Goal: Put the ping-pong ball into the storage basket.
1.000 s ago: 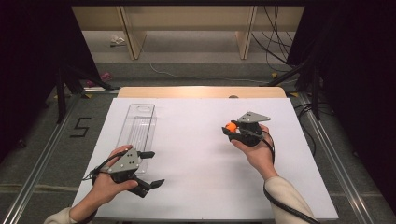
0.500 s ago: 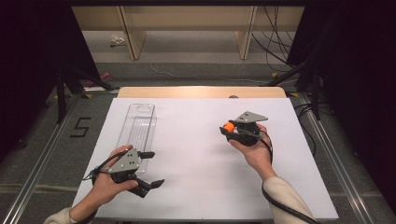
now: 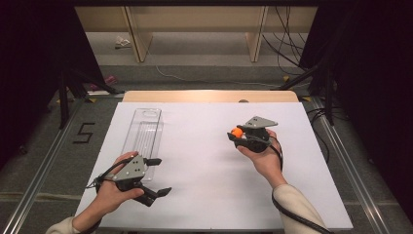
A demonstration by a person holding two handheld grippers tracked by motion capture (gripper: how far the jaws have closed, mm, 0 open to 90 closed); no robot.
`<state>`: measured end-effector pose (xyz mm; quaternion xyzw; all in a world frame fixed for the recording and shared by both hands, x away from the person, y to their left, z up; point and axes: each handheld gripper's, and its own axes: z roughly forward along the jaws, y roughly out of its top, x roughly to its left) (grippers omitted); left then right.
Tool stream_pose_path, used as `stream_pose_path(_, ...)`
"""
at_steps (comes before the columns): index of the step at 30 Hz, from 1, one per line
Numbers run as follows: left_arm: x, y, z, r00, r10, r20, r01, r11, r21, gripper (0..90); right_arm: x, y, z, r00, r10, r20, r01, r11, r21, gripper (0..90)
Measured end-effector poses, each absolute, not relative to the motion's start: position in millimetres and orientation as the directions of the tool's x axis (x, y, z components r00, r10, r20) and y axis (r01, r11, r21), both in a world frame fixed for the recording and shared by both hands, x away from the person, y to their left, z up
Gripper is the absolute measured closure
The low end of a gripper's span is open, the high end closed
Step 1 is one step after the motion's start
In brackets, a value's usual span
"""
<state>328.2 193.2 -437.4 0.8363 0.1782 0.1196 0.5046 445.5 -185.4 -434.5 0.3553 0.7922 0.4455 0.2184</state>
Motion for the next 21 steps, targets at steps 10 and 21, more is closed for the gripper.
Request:
stream_pose_path(10, 328.2, 193.0, -437.6, 0.908, 0.419, 0.021, 0.177, -0.428, 0.886, 4.6, 445.8, -182.2, -433.4, -0.657, 0.753, -0.028, 0.363, 0.349, 0.864, 51.5)
stream_pose_path(21, 328.2, 192.9, -437.7, 0.908, 0.419, 0.02, 0.177, -0.428, 0.886, 4.6, 446.1, -179.2, -432.2, -0.661, 0.75, -0.028, 0.358, 0.348, 0.867, 51.5)
